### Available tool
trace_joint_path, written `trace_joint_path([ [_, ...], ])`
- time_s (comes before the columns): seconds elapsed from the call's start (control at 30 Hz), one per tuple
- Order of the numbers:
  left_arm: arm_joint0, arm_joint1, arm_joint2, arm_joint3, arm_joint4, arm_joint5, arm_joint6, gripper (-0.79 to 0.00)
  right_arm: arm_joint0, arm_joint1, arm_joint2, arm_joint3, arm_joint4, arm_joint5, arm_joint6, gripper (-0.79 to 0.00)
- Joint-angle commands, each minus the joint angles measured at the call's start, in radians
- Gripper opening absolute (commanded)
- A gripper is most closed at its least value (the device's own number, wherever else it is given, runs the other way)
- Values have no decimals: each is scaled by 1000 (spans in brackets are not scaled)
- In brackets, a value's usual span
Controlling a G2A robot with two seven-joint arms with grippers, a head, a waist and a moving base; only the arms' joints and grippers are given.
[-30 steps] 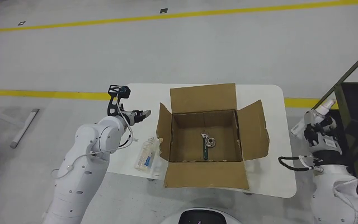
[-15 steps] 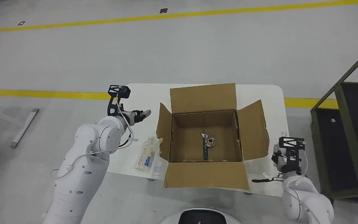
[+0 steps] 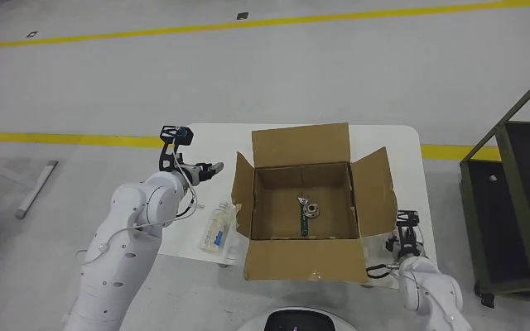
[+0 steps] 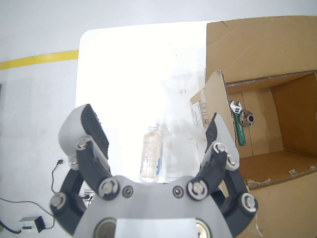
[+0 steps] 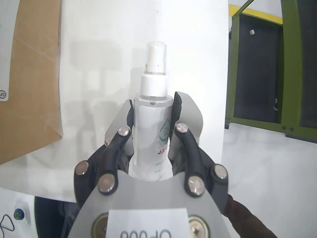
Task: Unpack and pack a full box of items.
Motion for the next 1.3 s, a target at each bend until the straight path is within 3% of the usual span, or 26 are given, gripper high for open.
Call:
trace_joint_path([
  [0.0, 0, 0, 0, 0, 0, 0, 0, 0, -7, 0, 9, -19, 18, -2, 30, -785],
  [0.2, 0, 0, 0, 0, 0, 0, 0, 0, -34, 3, 34, -76, 59, -30, 114, -785],
  [0.37, 0, 0, 0, 0, 0, 0, 0, 0, -20, 5, 22, -42, 38, -44, 119, -785],
  [0.5, 0, 0, 0, 0, 0, 0, 0, 0, -7, 6, 11, -23, 30, -44, 122, -465],
  [0.57, 0, 0, 0, 0, 0, 0, 0, 0, -2, 6, 8, -16, 30, -39, 122, -397],
  [0.63, 0, 0, 0, 0, 0, 0, 0, 0, 2, 6, 6, -9, 26, -36, 123, -108],
  [0.77, 0, 0, 0, 0, 0, 0, 0, 0, 5, 7, 5, -6, 29, -33, 124, -22],
  [0.83, 0, 0, 0, 0, 0, 0, 0, 0, 6, 7, 6, -8, 34, -32, 122, -55],
  [0.97, 0, 0, 0, 0, 0, 0, 0, 0, -6, 6, 28, -75, 94, -22, 106, -25],
  [1.1, 0, 0, 0, 0, 0, 0, 0, 0, -38, 7, 97, -212, 186, -9, 68, -99],
  [1.13, 0, 0, 0, 0, 0, 0, 0, 0, -47, 7, 117, -246, 213, -5, 54, -157],
  [1.2, 0, 0, 0, 0, 0, 0, 0, 0, -60, 5, 160, -316, 291, 4, 8, -397],
  [1.27, 0, 0, 0, 0, 0, 0, 0, 0, -75, 3, 201, -374, 370, 12, -49, -496],
])
